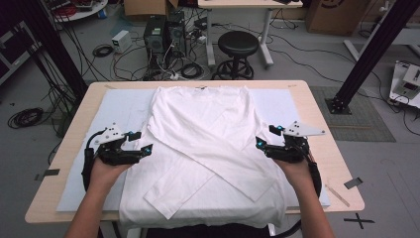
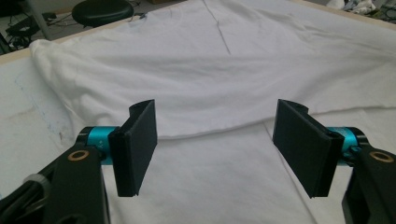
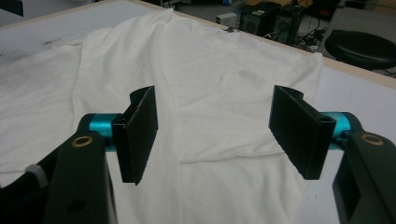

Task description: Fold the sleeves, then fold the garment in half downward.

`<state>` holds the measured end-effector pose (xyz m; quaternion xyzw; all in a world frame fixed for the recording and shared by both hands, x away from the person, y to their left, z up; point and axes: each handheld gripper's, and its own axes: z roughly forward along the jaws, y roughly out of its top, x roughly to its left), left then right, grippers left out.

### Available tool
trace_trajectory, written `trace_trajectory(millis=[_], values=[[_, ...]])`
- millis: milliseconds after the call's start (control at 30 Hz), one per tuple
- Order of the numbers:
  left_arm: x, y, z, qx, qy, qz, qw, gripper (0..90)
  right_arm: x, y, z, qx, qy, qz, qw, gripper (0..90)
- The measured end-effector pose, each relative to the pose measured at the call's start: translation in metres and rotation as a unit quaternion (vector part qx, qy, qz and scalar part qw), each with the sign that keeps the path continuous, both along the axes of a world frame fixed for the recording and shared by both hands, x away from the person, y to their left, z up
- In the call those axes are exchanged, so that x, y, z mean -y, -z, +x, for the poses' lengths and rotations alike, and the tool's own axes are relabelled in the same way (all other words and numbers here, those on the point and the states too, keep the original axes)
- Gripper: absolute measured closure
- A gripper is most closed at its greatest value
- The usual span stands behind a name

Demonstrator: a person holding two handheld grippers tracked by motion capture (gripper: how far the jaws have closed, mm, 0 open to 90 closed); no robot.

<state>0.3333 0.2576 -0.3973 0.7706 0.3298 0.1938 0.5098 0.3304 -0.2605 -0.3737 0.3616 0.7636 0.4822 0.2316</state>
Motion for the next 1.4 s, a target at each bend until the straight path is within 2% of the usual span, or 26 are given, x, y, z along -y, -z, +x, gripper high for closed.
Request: trace_trajectory(millis=[133,167,233,400,600,633,733,767,800,833,933,967,1000,1033,1067,1100,1200,1233,1400], values=[[-0.001,-0.001,0.000,0.002,0.002,-0.004,1.0000,30.0,0.003,0.001,0.000,0.000,0.003,0.002,1.0000,31.2],[-0.004,-0.004,-0.001,0.004,0.001,-0.005,1.0000,29.6,0.004,0.003,0.002,-0.007,0.006,0.008,0.9999,26.8],[-0.003,-0.003,-0.001,0.003,0.001,-0.004,1.0000,29.6,0.005,0.005,0.002,-0.013,0.005,0.008,0.9999,25.1],[0.000,-0.001,0.000,0.000,0.006,0.004,1.0000,29.6,0.006,0.006,0.003,-0.013,0.007,0.008,0.9999,24.3],[0.000,0.000,0.003,-0.005,0.001,0.002,1.0000,29.6,0.011,0.005,0.005,-0.011,0.015,0.003,0.9998,23.2],[-0.003,-0.003,0.008,-0.011,-0.010,-0.002,0.9999,29.6,0.013,0.004,0.006,-0.011,0.020,0.000,0.9997,22.5],[-0.004,-0.003,0.014,-0.015,-0.013,-0.008,0.9998,29.6,0.015,0.003,0.009,-0.012,0.023,0.000,0.9997,22.3],[-0.004,-0.003,0.020,-0.022,-0.022,-0.005,0.9995,29.6,0.015,0.002,0.013,-0.015,0.025,-0.003,0.9996,22.3],[-0.004,-0.003,0.020,-0.022,-0.022,-0.005,0.9995,29.6,0.015,0.002,0.013,-0.015,0.025,-0.003,0.9996,22.3],[-0.002,-0.004,0.028,-0.028,-0.027,0.004,0.9992,29.6,0.014,0.001,0.019,-0.020,0.024,-0.007,0.9995,22.3],[-0.002,-0.003,0.035,-0.036,-0.031,0.002,0.9989,29.6,0.012,0.001,0.026,-0.029,0.024,-0.012,0.9992,22.3],[-0.002,-0.001,0.043,-0.047,-0.036,0.000,0.9982,29.6,0.010,0.001,0.034,-0.034,0.022,-0.018,0.9990,22.3],[-0.002,-0.001,0.043,-0.047,-0.036,0.000,0.9982,29.6,0.010,0.001,0.038,-0.038,0.023,-0.019,0.9988,22.3],[-0.002,0.001,0.053,-0.054,-0.042,0.011,0.9976,29.6,0.009,0.001,0.043,-0.041,0.023,-0.021,0.9987,22.3],[-0.002,0.001,0.053,-0.054,-0.042,0.011,0.9976,29.6,0.008,0.001,0.048,-0.047,0.025,-0.023,0.9983,22.3],[-0.002,0.002,0.058,-0.060,-0.045,0.010,0.9971,29.6,0.008,0.001,0.048,-0.047,0.025,-0.023,0.9983,22.3],[-0.004,0.007,0.071,-0.070,-0.058,-0.001,0.9959,29.6,0.005,0.003,0.063,-0.061,0.029,-0.029,0.9973,22.3],[-0.005,0.013,0.079,-0.090,-0.065,0.001,0.9938,29.6,0.004,0.004,0.072,-0.063,0.031,-0.042,0.9966,22.3],[-0.005,0.019,0.091,-0.101,-0.067,0.014,0.9925,29.6,0.003,0.006,0.089,-0.076,0.038,-0.051,0.9951,22.3]])
